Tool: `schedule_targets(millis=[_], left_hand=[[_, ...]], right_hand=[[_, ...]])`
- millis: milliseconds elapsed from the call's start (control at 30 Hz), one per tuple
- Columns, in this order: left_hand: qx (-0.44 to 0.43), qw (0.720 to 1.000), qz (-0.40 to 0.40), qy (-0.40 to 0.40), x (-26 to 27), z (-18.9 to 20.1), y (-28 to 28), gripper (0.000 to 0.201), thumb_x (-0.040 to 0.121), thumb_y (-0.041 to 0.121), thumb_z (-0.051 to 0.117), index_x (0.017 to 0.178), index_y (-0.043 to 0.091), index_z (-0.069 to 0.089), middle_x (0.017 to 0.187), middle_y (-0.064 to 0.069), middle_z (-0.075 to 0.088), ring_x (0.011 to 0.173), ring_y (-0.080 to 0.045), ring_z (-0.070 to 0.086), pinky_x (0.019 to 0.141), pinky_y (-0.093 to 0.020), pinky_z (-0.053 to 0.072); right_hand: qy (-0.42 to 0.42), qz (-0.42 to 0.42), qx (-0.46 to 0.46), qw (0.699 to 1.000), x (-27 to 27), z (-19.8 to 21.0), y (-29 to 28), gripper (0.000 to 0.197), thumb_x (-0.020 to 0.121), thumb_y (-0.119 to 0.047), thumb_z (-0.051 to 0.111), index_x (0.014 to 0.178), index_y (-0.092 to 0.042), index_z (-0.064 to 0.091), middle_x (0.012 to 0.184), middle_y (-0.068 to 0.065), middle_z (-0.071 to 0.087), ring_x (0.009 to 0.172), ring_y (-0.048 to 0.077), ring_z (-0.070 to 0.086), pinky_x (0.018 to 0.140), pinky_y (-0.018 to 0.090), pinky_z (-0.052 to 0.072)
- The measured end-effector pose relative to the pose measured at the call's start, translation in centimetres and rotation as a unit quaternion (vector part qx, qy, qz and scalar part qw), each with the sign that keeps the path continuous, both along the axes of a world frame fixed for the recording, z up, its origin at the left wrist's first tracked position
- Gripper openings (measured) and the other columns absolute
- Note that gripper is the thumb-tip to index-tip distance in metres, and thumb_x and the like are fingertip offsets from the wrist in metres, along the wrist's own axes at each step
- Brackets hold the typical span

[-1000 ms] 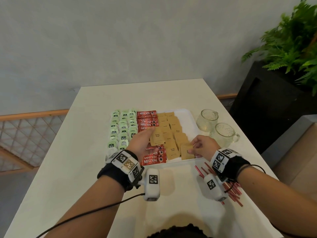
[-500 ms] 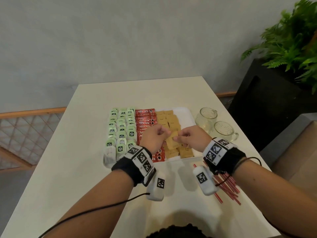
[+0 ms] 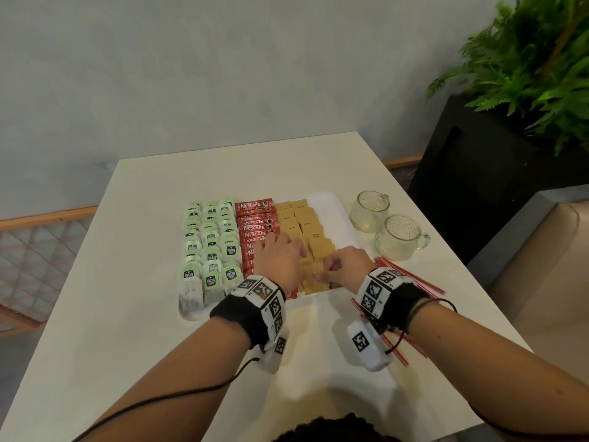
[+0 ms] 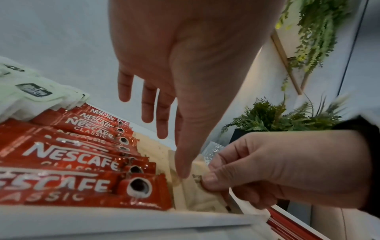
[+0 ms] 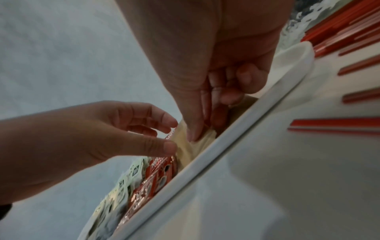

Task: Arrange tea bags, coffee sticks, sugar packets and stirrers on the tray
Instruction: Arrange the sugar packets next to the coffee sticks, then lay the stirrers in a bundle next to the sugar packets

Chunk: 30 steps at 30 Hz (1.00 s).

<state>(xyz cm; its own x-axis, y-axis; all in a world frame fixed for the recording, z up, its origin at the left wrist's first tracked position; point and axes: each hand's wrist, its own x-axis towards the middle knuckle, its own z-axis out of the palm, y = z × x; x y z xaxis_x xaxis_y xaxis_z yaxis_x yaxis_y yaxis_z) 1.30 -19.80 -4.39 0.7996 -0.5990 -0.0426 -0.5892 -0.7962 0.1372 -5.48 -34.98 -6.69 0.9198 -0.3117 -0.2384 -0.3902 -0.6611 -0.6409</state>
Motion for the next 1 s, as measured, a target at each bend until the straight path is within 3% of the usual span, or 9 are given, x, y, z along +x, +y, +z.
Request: schedule_targets(millis=[133,267,333,467,567,733,833,933,1000], left_hand=[[0.033,0.999,-0.023,0.001,-0.1,-0.3,-0.9,0.042,0.082,0.042,0.070,0.118,0.027,0.055,0.129,0.001,0.052,0.126,-0.024,0.040,0.105,-0.043,0.029],[0.046,0.998,-0.043,0.003,0.1,-0.5,-1.6,0.044,0.081,0.045,0.070,0.118,0.026,0.054,0.125,0.003,0.056,0.123,-0.024,0.044,0.105,-0.044,0.029],[0.059,0.997,-0.052,0.000,-0.1,-0.6,-1.9,0.038,0.081,0.044,0.069,0.113,0.028,0.055,0.122,0.003,0.058,0.121,-0.024,0.046,0.106,-0.045,0.026],[0.101,0.993,-0.062,-0.024,-0.5,-0.7,-2.2,0.036,0.083,0.041,0.066,0.114,0.027,0.056,0.126,0.002,0.057,0.125,-0.024,0.046,0.112,-0.049,0.022],[0.124,0.988,-0.074,-0.056,-0.8,-0.4,-2.3,0.037,0.086,0.042,0.062,0.118,0.025,0.055,0.126,0.000,0.056,0.124,-0.025,0.046,0.111,-0.050,0.022],[0.044,0.986,-0.149,-0.052,-2.8,0.8,-3.1,0.022,0.089,0.029,0.060,0.111,0.032,0.061,0.120,0.004,0.058,0.118,-0.022,0.047,0.107,-0.045,0.025],[0.033,0.976,-0.212,-0.025,-5.0,0.8,-3.9,0.021,0.090,0.031,0.062,0.111,0.035,0.061,0.117,0.006,0.058,0.115,-0.020,0.049,0.105,-0.042,0.026],[0.060,0.966,-0.249,0.018,-6.9,-0.3,-4.8,0.030,0.085,0.039,0.069,0.113,0.038,0.060,0.114,0.006,0.058,0.111,-0.018,0.049,0.103,-0.040,0.029],[0.082,0.962,-0.258,0.030,-8.1,-0.9,-5.4,0.038,0.080,0.045,0.072,0.115,0.039,0.059,0.114,0.006,0.058,0.111,-0.019,0.049,0.102,-0.041,0.028]], right_hand=[[-0.030,-0.071,-0.016,0.997,-0.3,0.7,-1.7,0.017,0.078,-0.035,0.076,0.083,-0.022,0.065,0.081,-0.008,0.063,0.079,0.012,0.060,0.064,0.022,0.044],[0.010,-0.105,-0.041,0.994,-0.6,0.6,-3.2,0.032,0.080,-0.041,0.073,0.101,-0.018,0.064,0.095,-0.002,0.064,0.092,0.016,0.060,0.080,0.028,0.049],[0.032,-0.093,-0.038,0.994,-0.8,0.3,-3.0,0.037,0.078,-0.039,0.076,0.106,-0.017,0.064,0.097,-0.002,0.064,0.094,0.016,0.061,0.082,0.028,0.050],[0.053,-0.067,-0.035,0.996,-0.9,0.0,-1.9,0.043,0.076,-0.030,0.078,0.112,-0.017,0.059,0.098,-0.001,0.065,0.091,0.018,0.062,0.082,0.032,0.052],[0.026,-0.073,-0.042,0.996,-1.3,0.2,-2.0,0.043,0.078,-0.030,0.077,0.114,-0.017,0.057,0.097,-0.002,0.059,0.087,0.015,0.058,0.076,0.028,0.047],[-0.027,-0.119,-0.091,0.988,-5.5,1.8,-5.6,0.019,0.086,-0.032,0.067,0.101,-0.021,0.067,0.094,-0.004,0.065,0.087,0.012,0.060,0.078,0.028,0.050],[0.022,-0.157,-0.123,0.980,-8.4,1.8,-9.3,0.022,0.086,-0.039,0.066,0.103,-0.025,0.068,0.104,-0.005,0.065,0.093,0.013,0.060,0.082,0.029,0.049],[0.107,-0.116,-0.143,0.977,-9.5,0.8,-11.3,0.040,0.084,-0.048,0.066,0.118,-0.029,0.061,0.117,0.000,0.056,0.104,0.018,0.058,0.090,0.033,0.047],[0.104,-0.081,-0.153,0.979,-9.6,0.2,-11.4,0.034,0.085,-0.047,0.065,0.116,-0.034,0.060,0.115,-0.001,0.051,0.102,0.018,0.056,0.090,0.033,0.047]])
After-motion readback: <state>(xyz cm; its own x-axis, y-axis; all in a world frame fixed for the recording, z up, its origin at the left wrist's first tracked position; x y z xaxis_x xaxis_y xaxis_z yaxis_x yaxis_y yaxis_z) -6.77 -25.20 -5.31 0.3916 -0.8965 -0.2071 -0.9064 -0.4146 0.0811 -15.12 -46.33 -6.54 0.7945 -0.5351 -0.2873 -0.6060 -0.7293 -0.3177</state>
